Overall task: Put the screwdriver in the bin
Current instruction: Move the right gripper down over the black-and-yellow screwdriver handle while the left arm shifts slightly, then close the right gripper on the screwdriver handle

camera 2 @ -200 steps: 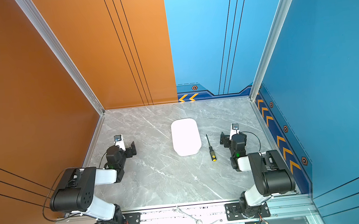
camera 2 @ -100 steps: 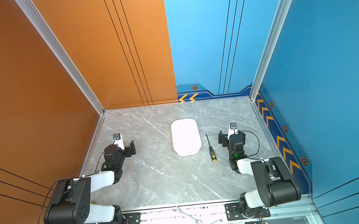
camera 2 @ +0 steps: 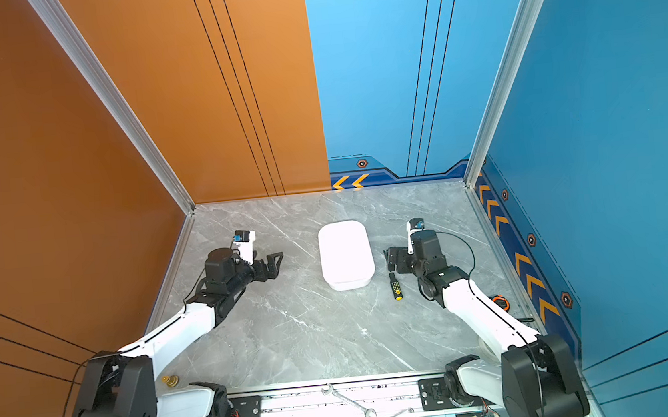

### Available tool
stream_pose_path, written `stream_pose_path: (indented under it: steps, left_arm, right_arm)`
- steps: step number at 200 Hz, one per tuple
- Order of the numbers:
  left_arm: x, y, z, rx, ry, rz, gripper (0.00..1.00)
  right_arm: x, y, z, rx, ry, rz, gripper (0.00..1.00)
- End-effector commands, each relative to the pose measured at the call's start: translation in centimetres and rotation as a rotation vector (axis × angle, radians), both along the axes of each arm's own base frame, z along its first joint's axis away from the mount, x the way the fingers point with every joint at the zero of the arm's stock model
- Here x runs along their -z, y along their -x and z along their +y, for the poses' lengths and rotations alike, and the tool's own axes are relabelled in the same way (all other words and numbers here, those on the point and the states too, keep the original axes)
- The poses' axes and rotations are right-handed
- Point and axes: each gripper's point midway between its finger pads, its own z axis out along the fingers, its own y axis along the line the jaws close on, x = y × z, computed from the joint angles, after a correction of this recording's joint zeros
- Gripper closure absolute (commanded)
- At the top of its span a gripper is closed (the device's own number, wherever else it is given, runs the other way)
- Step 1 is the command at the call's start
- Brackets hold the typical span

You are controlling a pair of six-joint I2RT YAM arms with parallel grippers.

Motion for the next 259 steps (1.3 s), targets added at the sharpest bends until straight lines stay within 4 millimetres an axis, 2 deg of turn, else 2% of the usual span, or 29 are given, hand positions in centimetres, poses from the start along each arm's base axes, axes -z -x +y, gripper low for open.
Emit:
stream_pose_path:
  steps: [1, 32, 88, 138, 190, 226, 259]
  left_arm:
    - [0.3, 1.1, -2.1, 0.061, 0.129, 0.115, 0.02]
    - [1.1, 1.7, -2.9, 0.083, 0.123, 0.136, 0.02]
    - [4.0, 1.9, -2.9, 0.035, 0.132, 0.232, 0.02]
    - [4.7, 2.3, -2.8, 0.023, 0.097, 0.239, 0.02]
    - [5.4, 3.3, -2.6, 0.038, 0.068, 0.28, 0.02]
    - [5.5, 3.8, -3.3, 0.079, 0.087, 0.294, 0.02]
    - [5.5, 4.1, -3.7, 0.1, 0.1, 0.309, 0.02]
  right_arm:
    - [2.9, 2.4, 0.7, 0.021, -0.018, 0.18, 0.05]
    - [5.6, 3.2, 0.3, 0.06, -0.01, 0.258, 0.07]
    - [7.7, 3.8, 0.8, 0.049, 0.027, 0.269, 0.14]
    - [9.7, 4.2, 1.4, 0.037, 0.112, 0.299, 0.3]
    - [11.4, 4.2, 1.5, 0.032, 0.194, 0.345, 0.41]
    - [11.5, 4.0, 1.5, 0.037, 0.226, 0.356, 0.49]
    - [11.7, 3.9, 1.8, 0.03, 0.232, 0.375, 0.65]
